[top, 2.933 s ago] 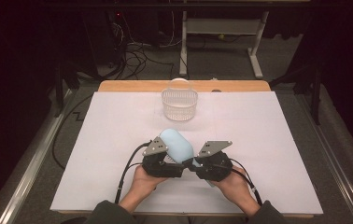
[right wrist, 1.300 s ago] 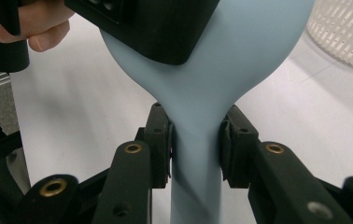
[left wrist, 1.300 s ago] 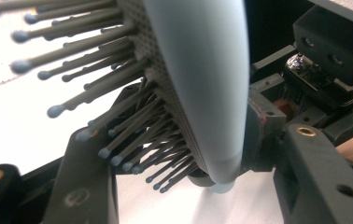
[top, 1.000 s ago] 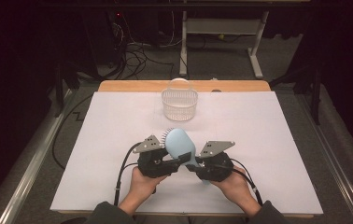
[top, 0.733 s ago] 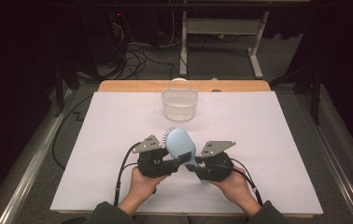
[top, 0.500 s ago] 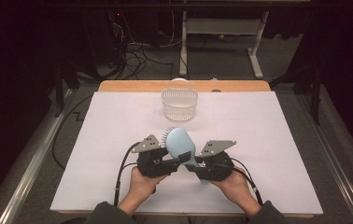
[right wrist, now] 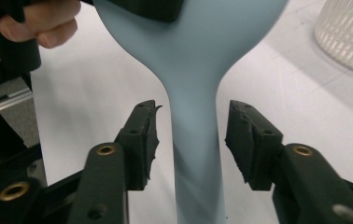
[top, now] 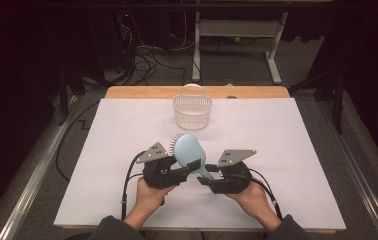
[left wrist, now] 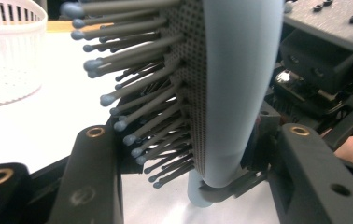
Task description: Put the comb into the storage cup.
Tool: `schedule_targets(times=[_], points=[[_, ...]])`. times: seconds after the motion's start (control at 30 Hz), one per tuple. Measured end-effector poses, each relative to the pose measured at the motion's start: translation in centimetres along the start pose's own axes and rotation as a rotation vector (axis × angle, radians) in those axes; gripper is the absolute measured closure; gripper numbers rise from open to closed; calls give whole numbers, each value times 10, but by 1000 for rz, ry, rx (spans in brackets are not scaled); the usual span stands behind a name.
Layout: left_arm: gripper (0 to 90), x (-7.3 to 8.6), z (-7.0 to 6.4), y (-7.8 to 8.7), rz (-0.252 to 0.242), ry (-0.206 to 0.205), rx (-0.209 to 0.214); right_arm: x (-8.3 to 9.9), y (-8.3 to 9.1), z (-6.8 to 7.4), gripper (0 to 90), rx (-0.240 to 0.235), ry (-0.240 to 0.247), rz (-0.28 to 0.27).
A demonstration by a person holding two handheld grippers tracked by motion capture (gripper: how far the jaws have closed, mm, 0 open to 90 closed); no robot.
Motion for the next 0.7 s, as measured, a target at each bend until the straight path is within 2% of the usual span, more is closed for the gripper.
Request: schedule_targets(times=[0.27,0.7], points=[[511,-1,1,2,-7,-18,-15,-1,15,-11,421,18,-38,-74],[512,-2,2,4,-8,-19,-19,13,47,-35,381,66,-95,-115]])
Point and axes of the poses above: each handheld gripper's, and its own axes: y roughly backward along the jaws, x roughly out of its underside, z roughly to its left, the point moved 10 cm from there along -y, roughly forward along the jaws, and after that the axes turned 8 degrees about -z, right-handed, at the moved point
